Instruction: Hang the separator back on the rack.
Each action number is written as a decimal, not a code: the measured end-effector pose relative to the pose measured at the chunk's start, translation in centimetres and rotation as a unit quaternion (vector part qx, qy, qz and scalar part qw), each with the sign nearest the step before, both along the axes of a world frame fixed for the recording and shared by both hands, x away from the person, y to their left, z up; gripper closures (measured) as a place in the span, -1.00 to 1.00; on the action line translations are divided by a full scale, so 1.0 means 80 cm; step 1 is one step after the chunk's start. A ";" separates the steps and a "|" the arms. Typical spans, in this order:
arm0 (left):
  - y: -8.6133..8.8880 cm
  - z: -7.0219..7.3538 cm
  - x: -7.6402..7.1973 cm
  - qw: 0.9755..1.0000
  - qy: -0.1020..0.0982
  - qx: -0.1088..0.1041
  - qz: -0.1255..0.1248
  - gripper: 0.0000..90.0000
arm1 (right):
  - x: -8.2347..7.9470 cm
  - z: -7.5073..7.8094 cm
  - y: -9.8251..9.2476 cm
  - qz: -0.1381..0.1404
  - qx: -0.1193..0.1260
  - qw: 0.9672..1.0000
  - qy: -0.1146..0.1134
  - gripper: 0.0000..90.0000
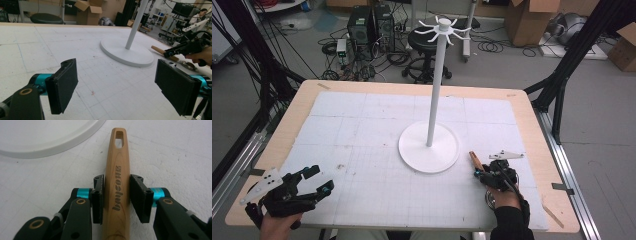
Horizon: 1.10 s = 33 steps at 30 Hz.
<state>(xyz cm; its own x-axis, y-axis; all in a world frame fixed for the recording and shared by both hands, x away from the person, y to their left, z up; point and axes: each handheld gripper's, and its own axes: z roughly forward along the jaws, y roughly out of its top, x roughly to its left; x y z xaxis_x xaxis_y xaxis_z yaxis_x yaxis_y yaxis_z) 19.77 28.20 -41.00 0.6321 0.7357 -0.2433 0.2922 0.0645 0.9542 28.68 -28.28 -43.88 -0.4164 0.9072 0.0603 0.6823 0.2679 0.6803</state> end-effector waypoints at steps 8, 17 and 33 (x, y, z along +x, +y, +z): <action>0.000 0.000 0.000 1.000 0.000 0.001 -0.001 -0.58 | 0.002 0.001 -0.002 0.009 0.011 1.000 0.010 0.32; 0.000 0.000 0.000 1.000 0.001 0.001 0.001 -0.58 | 0.006 0.003 0.003 0.018 -0.013 1.000 0.017 -0.11; 0.000 -0.001 0.001 1.000 0.004 0.005 0.000 -0.58 | 0.027 0.003 0.006 0.026 -0.016 0.999 0.009 0.13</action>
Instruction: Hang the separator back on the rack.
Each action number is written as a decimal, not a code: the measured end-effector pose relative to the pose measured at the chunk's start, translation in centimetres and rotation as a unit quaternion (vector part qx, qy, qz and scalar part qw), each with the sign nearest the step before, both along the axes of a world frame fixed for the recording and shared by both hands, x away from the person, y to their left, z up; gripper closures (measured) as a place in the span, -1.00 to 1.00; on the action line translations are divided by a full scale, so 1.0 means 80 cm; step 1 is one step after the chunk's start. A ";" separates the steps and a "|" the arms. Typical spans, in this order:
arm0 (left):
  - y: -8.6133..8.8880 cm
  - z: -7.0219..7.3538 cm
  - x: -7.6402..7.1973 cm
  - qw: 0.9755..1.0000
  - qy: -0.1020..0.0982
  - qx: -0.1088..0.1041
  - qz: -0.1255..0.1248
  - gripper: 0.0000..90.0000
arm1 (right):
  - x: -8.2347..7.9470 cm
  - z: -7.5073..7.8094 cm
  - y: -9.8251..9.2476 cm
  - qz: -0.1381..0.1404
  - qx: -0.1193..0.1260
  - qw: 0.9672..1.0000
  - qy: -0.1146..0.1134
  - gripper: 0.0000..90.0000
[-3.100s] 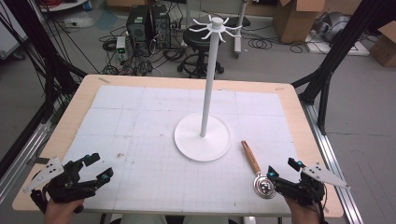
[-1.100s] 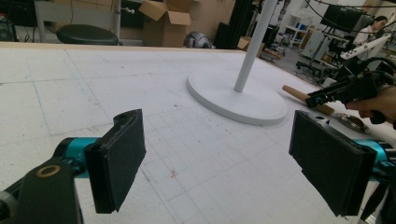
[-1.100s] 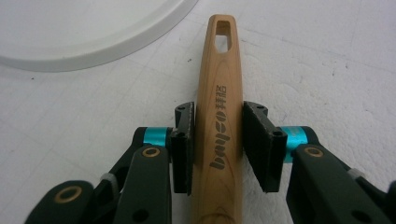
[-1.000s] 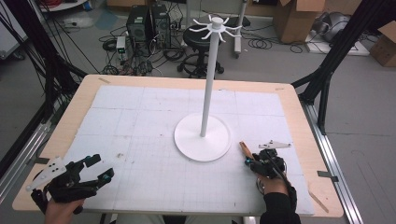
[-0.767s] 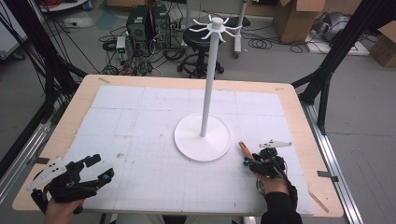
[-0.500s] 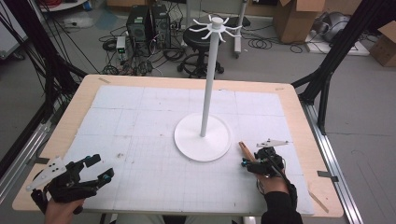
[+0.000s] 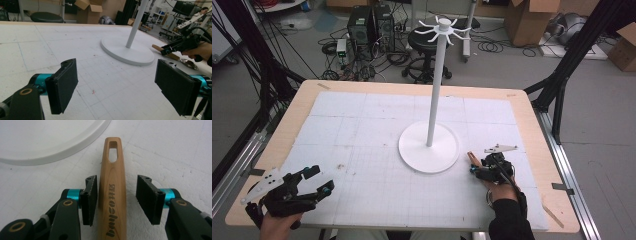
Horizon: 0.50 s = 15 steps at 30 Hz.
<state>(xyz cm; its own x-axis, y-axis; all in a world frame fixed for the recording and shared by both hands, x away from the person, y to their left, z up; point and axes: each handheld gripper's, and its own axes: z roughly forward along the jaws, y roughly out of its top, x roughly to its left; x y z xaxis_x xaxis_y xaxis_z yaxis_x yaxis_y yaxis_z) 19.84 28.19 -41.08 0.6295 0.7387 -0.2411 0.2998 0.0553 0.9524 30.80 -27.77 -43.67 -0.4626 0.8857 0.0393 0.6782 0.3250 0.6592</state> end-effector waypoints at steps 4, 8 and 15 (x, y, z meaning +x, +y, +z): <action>0.000 0.000 0.000 1.000 0.001 0.000 0.000 -0.58 | 0.001 0.000 0.002 0.011 -0.001 1.000 -0.002 0.20; 0.000 0.000 0.000 1.000 0.001 0.001 0.000 -0.58 | 0.001 0.000 0.004 0.020 -0.006 1.000 -0.003 0.42; 0.001 0.000 0.000 1.000 0.001 -0.002 0.001 -0.58 | -0.001 0.002 0.003 0.012 0.004 1.000 -0.006 0.47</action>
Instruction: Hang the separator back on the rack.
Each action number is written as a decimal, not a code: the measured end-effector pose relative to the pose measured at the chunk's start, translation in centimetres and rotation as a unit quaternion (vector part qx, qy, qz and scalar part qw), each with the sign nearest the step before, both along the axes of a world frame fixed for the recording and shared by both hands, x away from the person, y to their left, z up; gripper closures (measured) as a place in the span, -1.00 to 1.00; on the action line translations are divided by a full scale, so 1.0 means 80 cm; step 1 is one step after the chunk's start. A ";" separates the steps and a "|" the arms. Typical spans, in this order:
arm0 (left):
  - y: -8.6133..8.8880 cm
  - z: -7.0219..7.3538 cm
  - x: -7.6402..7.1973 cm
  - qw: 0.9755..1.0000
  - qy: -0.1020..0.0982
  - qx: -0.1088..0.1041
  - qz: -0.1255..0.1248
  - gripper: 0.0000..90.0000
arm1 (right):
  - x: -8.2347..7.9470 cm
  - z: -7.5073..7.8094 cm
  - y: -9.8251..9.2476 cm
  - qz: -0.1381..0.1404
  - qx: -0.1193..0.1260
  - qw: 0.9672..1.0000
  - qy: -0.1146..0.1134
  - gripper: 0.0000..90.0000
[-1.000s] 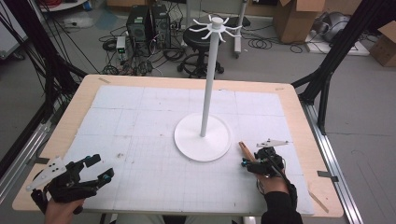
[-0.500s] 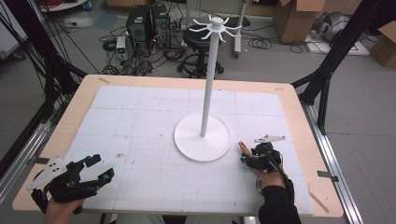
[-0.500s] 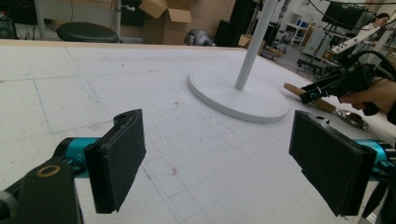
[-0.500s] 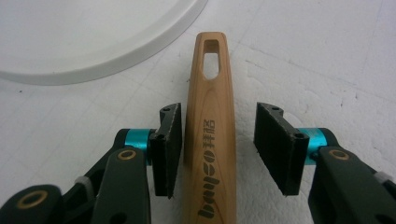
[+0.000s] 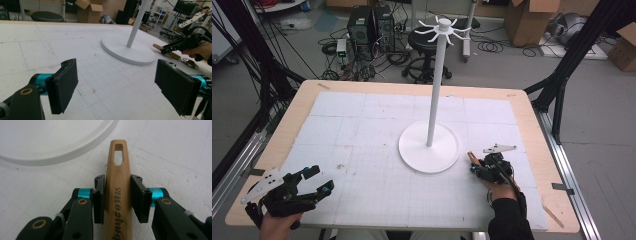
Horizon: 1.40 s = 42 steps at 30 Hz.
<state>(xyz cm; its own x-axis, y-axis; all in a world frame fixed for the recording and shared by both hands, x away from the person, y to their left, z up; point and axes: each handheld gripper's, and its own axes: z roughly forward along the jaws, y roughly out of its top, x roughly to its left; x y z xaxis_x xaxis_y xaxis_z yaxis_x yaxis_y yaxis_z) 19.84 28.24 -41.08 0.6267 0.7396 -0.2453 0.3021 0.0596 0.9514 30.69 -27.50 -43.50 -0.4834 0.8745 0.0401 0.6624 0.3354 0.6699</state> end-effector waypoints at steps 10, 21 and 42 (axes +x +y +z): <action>-0.001 0.000 0.000 1.000 0.000 0.002 0.000 -0.58 | -0.014 0.016 -0.008 0.005 0.042 0.999 -0.025 0.48; -0.001 0.000 0.000 1.000 -0.002 0.002 -0.001 -0.58 | -0.039 0.051 -0.012 0.042 0.097 0.992 -0.073 0.49; -0.019 0.040 -0.013 0.994 -0.043 -0.045 -0.089 -0.46 | -0.088 0.092 0.035 0.212 0.276 0.929 -0.122 0.49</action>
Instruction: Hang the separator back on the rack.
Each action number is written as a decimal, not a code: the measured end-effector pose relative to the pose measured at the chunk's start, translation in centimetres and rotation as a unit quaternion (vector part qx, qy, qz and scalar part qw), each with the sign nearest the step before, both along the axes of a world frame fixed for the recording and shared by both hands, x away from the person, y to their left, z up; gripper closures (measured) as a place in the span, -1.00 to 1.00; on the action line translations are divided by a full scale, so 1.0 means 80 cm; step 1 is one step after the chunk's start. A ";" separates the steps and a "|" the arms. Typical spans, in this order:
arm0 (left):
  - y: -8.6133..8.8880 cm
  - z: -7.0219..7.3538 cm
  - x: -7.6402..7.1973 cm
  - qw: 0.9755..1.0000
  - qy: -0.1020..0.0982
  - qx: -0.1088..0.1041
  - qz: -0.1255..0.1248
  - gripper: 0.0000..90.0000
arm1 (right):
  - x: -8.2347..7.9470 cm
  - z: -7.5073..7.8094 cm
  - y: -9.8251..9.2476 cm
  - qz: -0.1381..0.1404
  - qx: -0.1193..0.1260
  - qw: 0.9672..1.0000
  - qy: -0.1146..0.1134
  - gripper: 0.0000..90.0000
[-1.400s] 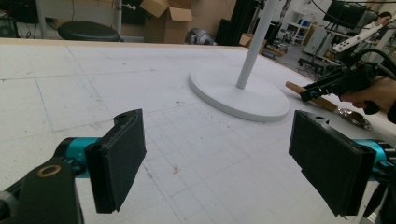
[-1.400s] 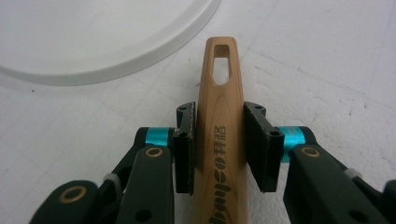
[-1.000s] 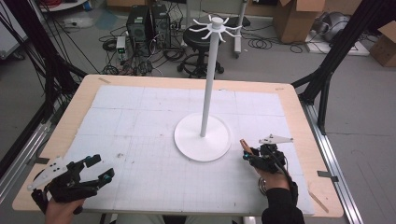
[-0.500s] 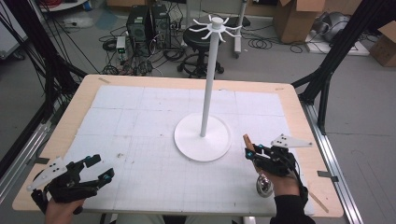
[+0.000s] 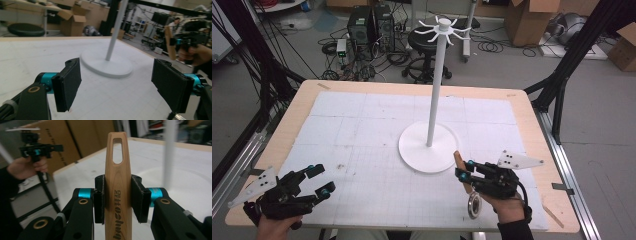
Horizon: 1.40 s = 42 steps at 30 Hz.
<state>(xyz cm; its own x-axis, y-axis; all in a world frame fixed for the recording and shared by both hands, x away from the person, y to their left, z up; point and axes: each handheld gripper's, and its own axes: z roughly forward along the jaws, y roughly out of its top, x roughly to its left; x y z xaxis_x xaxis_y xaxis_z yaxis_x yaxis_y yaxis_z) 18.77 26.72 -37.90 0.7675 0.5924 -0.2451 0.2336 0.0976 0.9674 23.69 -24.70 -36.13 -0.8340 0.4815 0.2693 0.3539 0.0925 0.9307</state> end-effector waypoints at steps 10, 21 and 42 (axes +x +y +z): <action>-0.036 0.037 -0.005 0.995 -0.018 -0.016 -0.101 -0.36 | -0.014 0.007 0.053 0.092 0.023 0.995 -0.030 0.49; -0.096 0.080 0.005 0.980 -0.049 -0.027 -0.193 -0.23 | -0.024 0.010 0.088 0.145 0.037 0.987 -0.053 0.49; -0.180 0.100 0.034 0.957 -0.042 -0.018 -0.287 0.01 | -0.038 0.024 0.116 0.207 0.064 0.974 -0.067 0.49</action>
<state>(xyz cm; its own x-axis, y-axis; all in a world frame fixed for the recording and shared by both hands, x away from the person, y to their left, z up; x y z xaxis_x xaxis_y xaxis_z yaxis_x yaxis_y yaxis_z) 21.53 12.33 -29.88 0.9816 0.0603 -0.1813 0.1810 0.0104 0.9834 20.63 -15.43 -34.21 -0.9815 0.0654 0.1797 0.1847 0.0819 0.9794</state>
